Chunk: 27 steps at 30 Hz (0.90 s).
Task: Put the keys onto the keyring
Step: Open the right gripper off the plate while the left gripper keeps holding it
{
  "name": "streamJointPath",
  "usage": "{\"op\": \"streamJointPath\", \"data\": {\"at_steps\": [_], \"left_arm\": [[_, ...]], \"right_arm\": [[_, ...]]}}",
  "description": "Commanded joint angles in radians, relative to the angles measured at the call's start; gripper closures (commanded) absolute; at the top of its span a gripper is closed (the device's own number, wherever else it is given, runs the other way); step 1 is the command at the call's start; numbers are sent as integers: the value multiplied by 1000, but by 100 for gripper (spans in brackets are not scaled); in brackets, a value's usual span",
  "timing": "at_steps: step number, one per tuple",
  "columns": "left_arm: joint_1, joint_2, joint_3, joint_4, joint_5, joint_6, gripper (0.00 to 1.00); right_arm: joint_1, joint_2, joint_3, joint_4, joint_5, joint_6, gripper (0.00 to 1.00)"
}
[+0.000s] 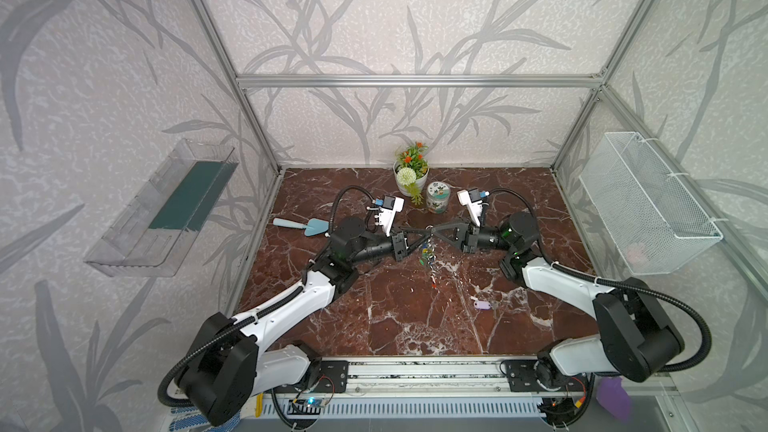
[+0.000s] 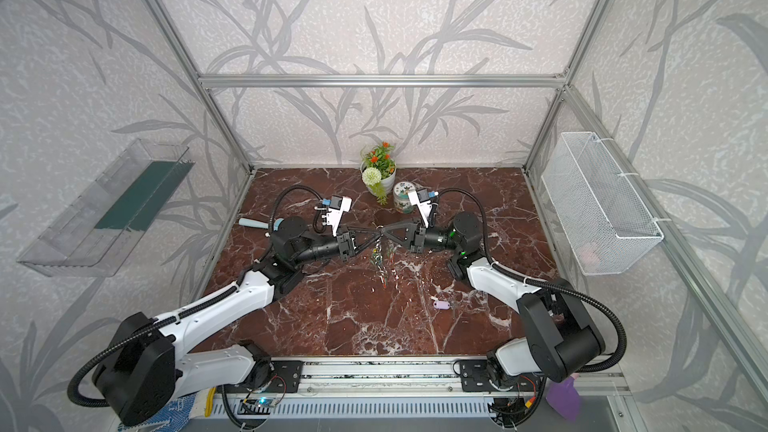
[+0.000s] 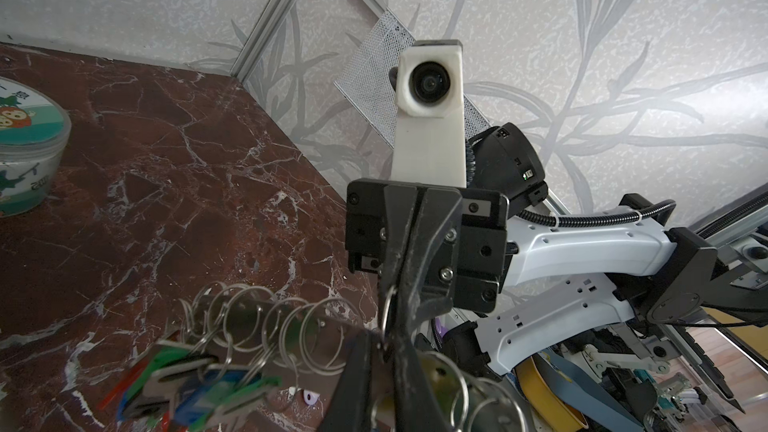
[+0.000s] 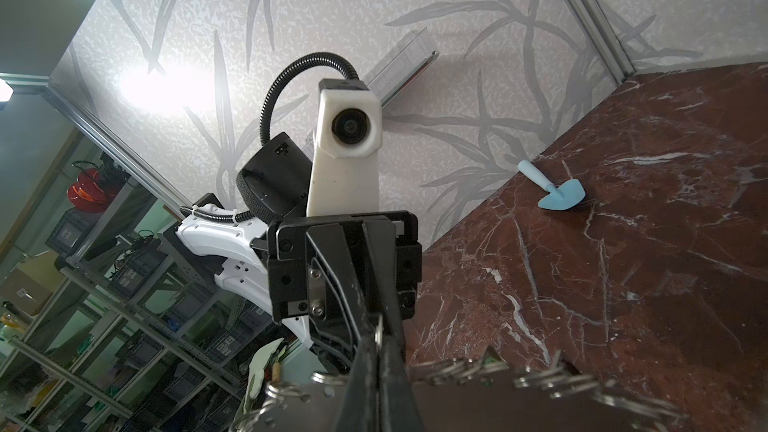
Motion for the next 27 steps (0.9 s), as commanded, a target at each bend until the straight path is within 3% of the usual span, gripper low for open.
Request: {"op": "streamJointPath", "data": {"at_steps": [1,6,13,19,27], "left_arm": [[-9,11,18,53,17,-15,85],[-9,14,18,60,14,-18,87],[-9,-2,15,32,-14,6,100],[-9,-53,24,-67,-62,133,100],[-9,-112,48,-223,-84,253,100]], "right_arm": [[4,3,12,81,5,5,100],[4,8,12,85,-1,7,100],[3,11,15,86,-6,9,100],[3,1,21,78,-14,12,100],[-37,-53,24,-19,-3,-26,69]]}}
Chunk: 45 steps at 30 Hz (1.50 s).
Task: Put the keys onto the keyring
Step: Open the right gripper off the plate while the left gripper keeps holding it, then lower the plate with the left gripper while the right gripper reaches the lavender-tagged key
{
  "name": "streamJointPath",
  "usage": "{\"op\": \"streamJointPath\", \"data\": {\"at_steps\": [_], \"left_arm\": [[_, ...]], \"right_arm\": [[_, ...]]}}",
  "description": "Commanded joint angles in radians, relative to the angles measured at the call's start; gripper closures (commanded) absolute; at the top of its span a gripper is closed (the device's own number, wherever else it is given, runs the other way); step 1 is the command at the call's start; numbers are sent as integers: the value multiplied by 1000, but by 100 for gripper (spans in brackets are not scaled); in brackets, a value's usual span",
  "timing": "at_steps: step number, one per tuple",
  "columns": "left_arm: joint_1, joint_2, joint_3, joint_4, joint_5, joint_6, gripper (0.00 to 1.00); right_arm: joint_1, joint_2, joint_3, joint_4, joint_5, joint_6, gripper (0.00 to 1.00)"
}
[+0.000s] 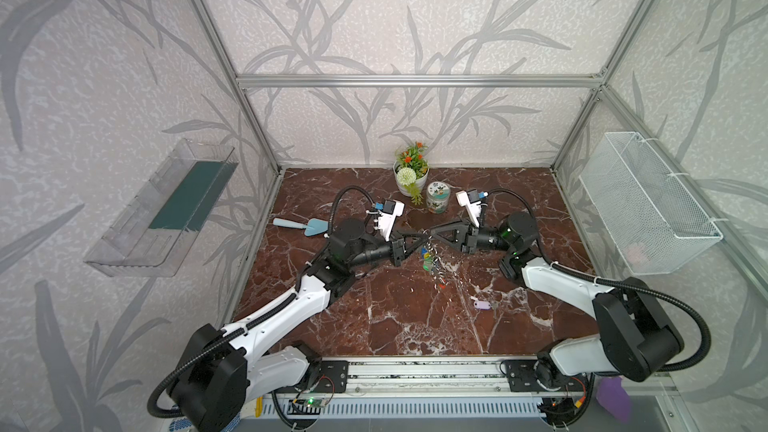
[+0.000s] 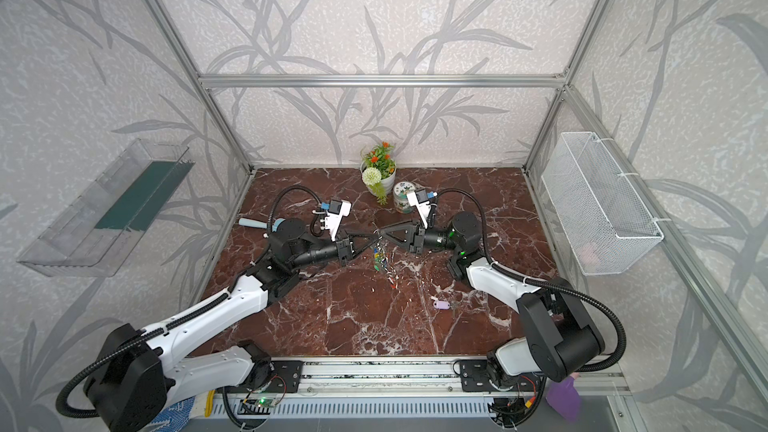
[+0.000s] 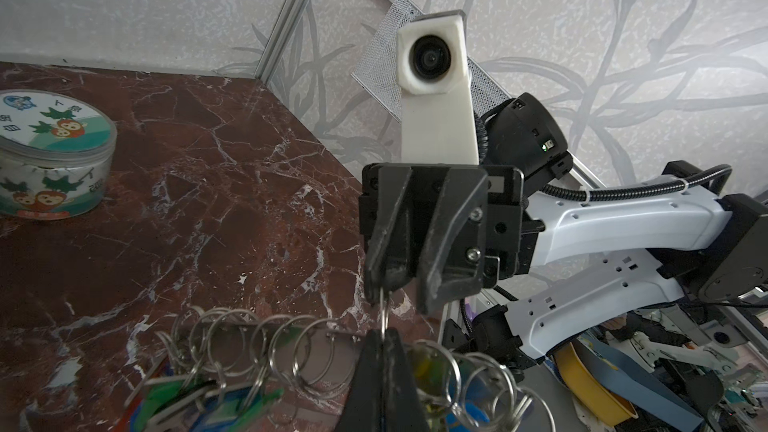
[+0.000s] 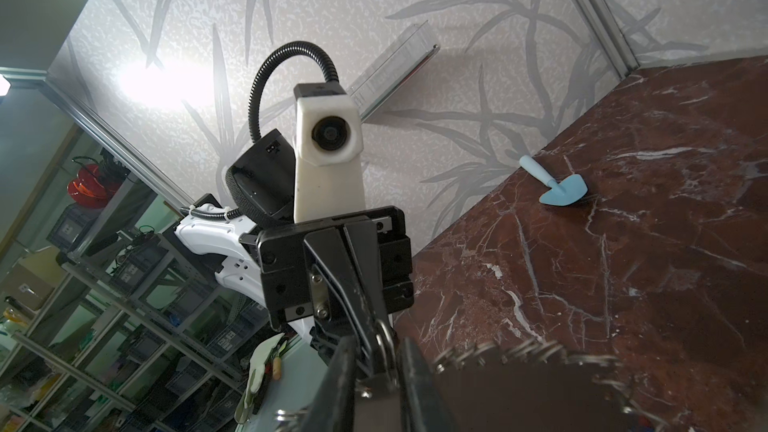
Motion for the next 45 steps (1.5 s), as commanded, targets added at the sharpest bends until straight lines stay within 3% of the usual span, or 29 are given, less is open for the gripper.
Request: {"op": "streamJointPath", "data": {"at_steps": [1,5,12,17,24,31,42,45], "left_arm": [[-1,-42,50,-61,-19,89,100],[-1,-69,64,-132,-40,147,100],[-3,-110,91,-253,-94,251,100],[-16,-133,102,-314,-151,362,100],[-66,-120,118,-333,-283,511,100],[-110,-47,143,-354,-369,606,100],[-150,191,191,-326,-444,515,100],[-161,249,207,-315,-410,467,100]], "right_arm": [[-34,-51,21,5,6,-4,66],[-71,-102,11,-69,16,-29,57],[-75,-287,0,-483,122,-267,38],[-75,-365,-12,-666,219,-370,26],[-75,-380,-12,-771,297,-430,20],[-77,-361,-7,-834,376,-469,19],[-108,-340,-41,-841,369,-470,20],[-114,-338,-57,-843,366,-465,20]]}}
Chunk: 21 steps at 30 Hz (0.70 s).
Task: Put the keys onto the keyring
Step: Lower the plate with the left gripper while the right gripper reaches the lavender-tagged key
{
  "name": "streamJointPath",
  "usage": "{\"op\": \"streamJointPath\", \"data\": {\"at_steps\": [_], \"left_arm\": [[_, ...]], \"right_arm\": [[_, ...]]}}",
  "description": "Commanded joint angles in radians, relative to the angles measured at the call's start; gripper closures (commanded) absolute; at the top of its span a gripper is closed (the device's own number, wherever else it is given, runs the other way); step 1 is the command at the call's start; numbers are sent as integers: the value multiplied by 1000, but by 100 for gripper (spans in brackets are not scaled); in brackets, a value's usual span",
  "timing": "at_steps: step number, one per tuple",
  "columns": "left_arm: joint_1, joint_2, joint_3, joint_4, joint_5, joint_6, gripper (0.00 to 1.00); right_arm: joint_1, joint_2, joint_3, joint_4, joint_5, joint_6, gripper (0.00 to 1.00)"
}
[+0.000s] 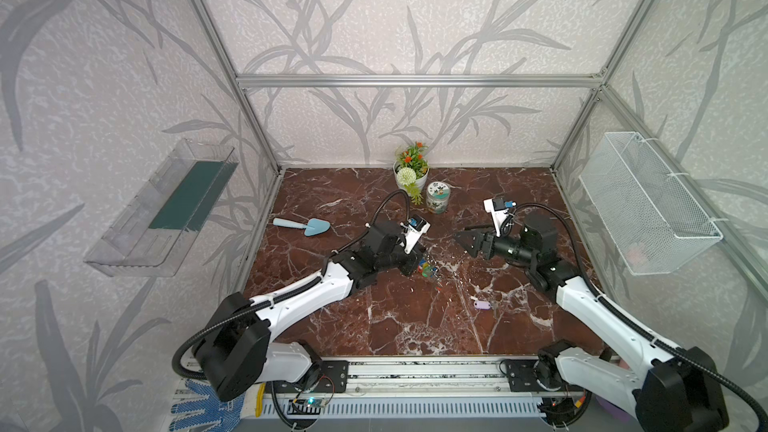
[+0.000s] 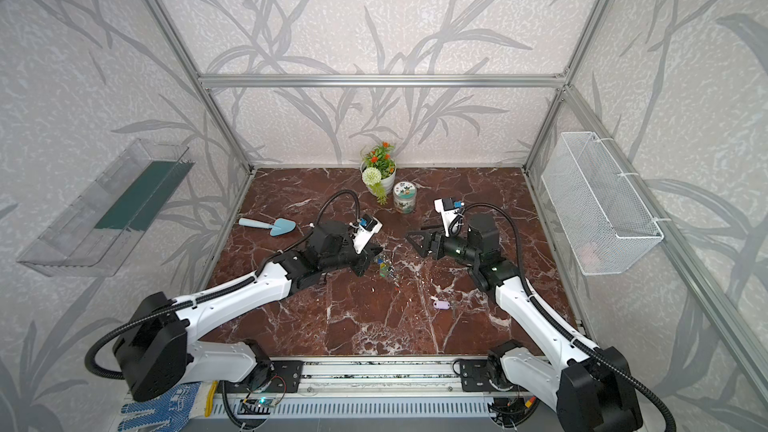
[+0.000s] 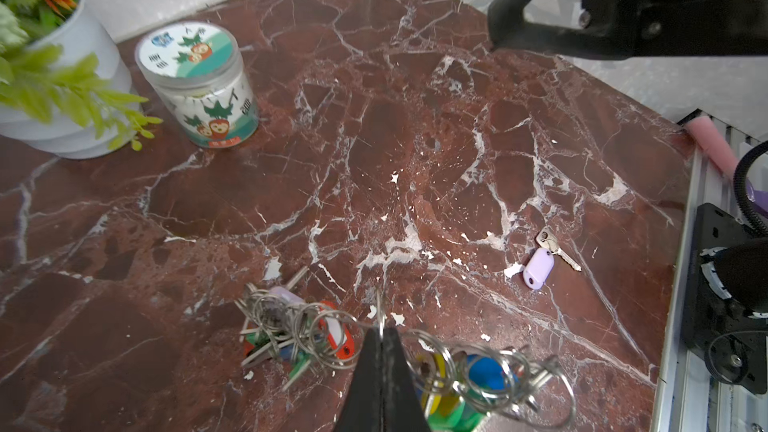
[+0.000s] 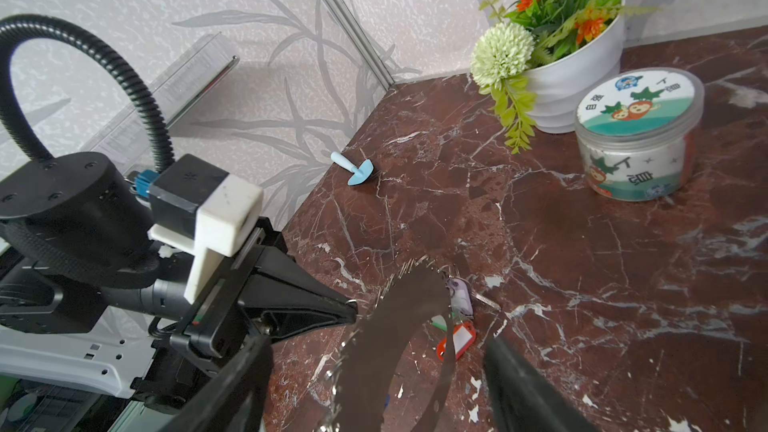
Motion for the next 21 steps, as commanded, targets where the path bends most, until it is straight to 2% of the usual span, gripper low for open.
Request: {"op": "streamJointPath", "data": {"at_steps": [1,8,15,21], "left_arm": [[-18,30,51,84,3,-67,100],[-53,109,68,120,0,-176,100],[-62,179,157,2,6,-271,100],[-63,207,212,-58,35,-302,100]], "right_arm": [[-10,4,-25,-9,-7,-3,20],[-20,6,-45,-71,8,-2,23],[-21,-6,-42,-159,39,-24,27],[-21,-18,-55,-185,55,-27,31]]}}
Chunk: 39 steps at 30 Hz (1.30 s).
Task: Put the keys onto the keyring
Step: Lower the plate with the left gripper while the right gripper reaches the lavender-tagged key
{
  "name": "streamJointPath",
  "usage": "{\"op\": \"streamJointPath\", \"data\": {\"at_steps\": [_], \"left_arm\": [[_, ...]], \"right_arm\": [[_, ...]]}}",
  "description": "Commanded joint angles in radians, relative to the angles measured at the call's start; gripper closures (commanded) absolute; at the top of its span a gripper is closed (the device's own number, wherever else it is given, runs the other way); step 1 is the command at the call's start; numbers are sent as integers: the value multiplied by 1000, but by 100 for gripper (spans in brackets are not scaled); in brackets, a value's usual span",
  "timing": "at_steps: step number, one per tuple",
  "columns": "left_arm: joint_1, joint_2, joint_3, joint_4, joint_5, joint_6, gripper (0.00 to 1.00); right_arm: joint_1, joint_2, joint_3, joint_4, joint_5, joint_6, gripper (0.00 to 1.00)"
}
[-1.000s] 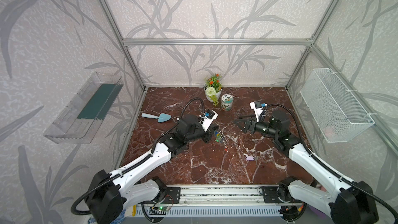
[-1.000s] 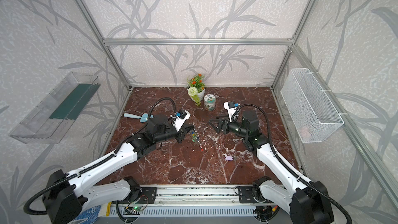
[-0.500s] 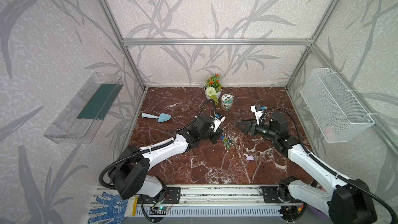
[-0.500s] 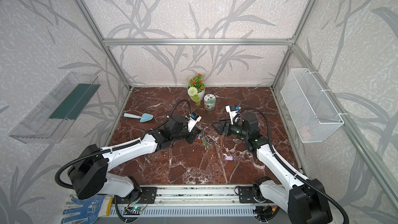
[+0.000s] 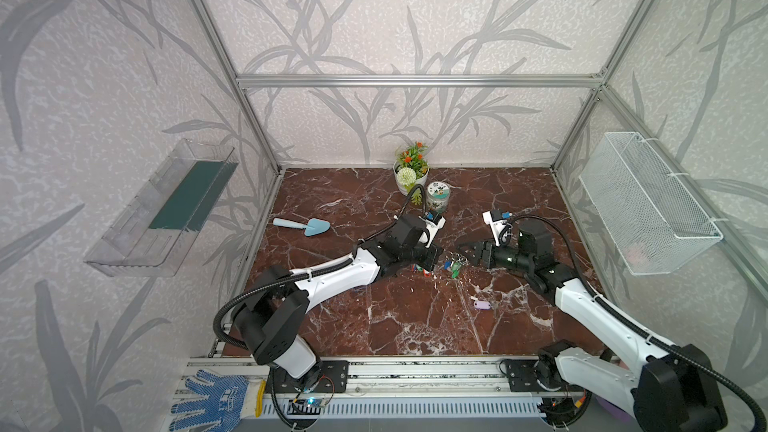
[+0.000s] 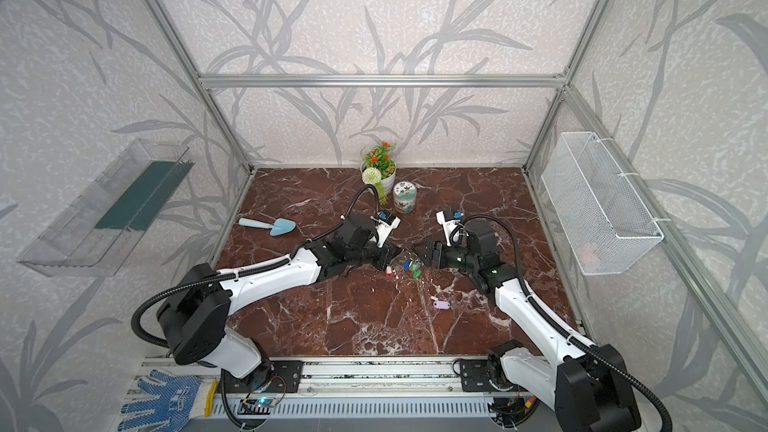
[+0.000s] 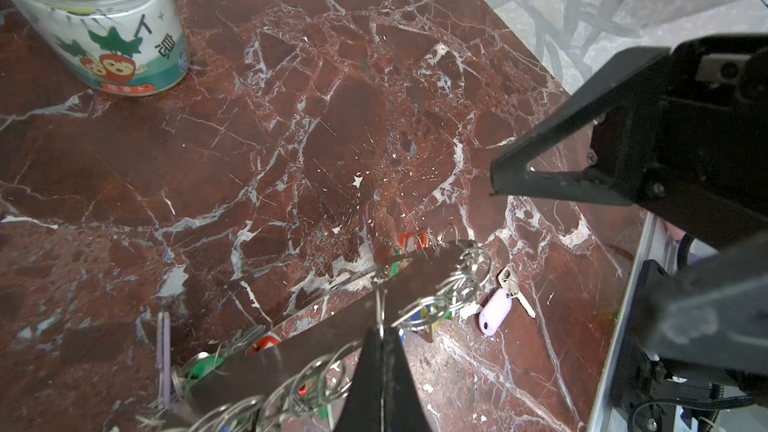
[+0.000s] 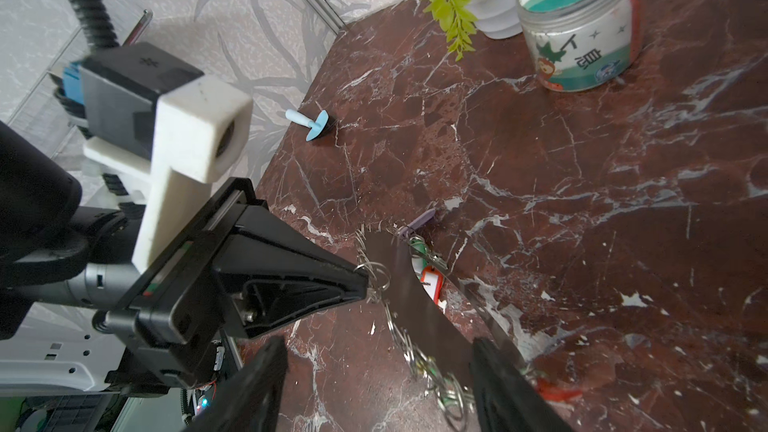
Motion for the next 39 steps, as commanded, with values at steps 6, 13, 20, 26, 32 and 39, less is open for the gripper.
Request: {"op": "streamJointPath", "data": {"at_steps": [6,13,20,26,32,39], "left_arm": [[-4,19,83,-99,24,-54,100],[-6,18,89,-123,18,-49,100],[1,-23,53,-132,-14,-26,100],[22,-105,-4,-172,-25,-18,100],[47,-192,-49,-239,-28,3,100],[53,-258,-100,-244,-35,32,100]], "right_arm": [[-3,-23,-11,-38,32,-12,32],[-2,-27,4,-75,64,-6,32],[-2,-97,64,-401,259,8,45],[51,-155,54,-669,454,82,46],[129,-168,-20,-739,581,227,48],[169,-121,-55,-727,608,317,56]]}}
